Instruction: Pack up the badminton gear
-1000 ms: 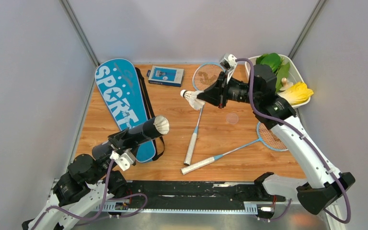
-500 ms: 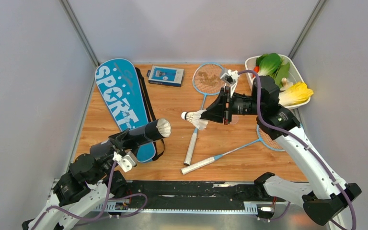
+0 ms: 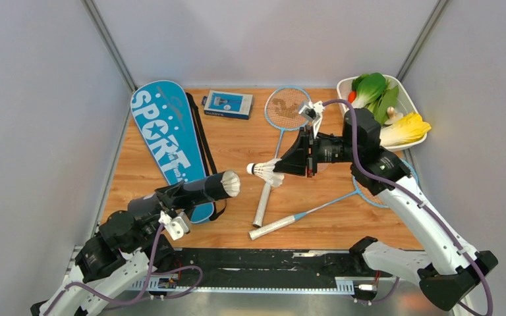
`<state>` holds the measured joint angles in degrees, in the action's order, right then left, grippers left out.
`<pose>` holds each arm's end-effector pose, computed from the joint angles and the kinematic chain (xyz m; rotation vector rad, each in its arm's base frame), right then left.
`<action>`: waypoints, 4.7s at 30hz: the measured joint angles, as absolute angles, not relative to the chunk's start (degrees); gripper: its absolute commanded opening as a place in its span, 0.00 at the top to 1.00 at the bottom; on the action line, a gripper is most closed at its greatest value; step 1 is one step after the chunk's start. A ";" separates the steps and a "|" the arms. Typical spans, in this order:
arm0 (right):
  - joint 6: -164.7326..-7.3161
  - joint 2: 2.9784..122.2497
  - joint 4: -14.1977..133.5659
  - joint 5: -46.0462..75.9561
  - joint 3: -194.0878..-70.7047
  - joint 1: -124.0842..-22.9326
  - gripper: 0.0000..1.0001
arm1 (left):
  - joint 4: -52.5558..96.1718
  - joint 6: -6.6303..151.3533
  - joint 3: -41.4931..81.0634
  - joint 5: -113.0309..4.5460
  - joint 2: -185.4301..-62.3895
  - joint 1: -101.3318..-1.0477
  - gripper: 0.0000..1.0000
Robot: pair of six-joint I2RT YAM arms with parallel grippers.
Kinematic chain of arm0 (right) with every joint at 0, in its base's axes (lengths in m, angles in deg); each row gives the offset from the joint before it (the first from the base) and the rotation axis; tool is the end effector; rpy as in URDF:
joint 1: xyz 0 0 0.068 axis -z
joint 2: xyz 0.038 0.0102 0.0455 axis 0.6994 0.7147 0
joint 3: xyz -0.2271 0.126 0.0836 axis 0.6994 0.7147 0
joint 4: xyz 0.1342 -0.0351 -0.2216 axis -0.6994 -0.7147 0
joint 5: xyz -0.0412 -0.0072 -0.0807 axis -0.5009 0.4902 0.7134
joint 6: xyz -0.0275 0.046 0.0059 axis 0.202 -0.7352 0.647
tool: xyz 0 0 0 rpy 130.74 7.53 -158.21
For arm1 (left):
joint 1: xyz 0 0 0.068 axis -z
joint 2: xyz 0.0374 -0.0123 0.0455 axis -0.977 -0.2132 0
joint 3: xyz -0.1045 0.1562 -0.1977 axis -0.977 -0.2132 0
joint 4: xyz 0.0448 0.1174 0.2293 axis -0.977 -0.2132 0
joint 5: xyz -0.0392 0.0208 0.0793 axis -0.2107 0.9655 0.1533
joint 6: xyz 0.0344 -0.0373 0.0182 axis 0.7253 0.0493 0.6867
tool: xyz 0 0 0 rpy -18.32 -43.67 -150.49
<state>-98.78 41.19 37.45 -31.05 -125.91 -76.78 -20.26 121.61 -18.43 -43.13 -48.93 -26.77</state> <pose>0.1627 0.1371 0.4189 -0.9261 1.7271 1.4576 0.0242 -0.0268 0.2885 1.1494 1.2317 -0.1321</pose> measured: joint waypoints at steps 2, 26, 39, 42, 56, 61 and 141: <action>-99.50 41.98 37.65 -31.10 -125.91 -78.53 1.00 | -20.52 121.57 -18.43 -43.43 -48.93 -26.77 0.43; -102.78 51.51 39.07 -22.70 -126.80 -91.67 0.90 | -19.91 121.61 -18.41 -47.02 -51.95 -26.84 0.42; -104.05 46.42 39.57 -11.97 -125.69 -92.00 0.71 | -17.64 121.79 -18.41 -47.46 -53.28 -26.77 0.42; -104.23 45.17 39.74 -10.33 -125.25 -92.00 0.77 | -17.59 121.79 -18.41 -47.46 -53.50 -26.77 0.42; -104.49 43.62 40.95 -10.42 -122.72 -92.00 1.00 | -16.22 121.79 -18.41 -47.63 -55.16 -26.77 0.42; -104.90 43.51 43.74 -12.21 -121.47 -91.97 1.00 | -15.82 121.79 -18.41 -47.89 -56.19 -26.77 0.42; -104.88 43.16 62.59 29.97 -107.52 -108.06 0.93 | -14.40 115.60 -17.29 -42.50 -70.98 -26.84 0.44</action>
<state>-104.88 43.16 62.59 29.97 -107.52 -108.06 -14.40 115.60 -17.29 -42.50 -70.98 -26.84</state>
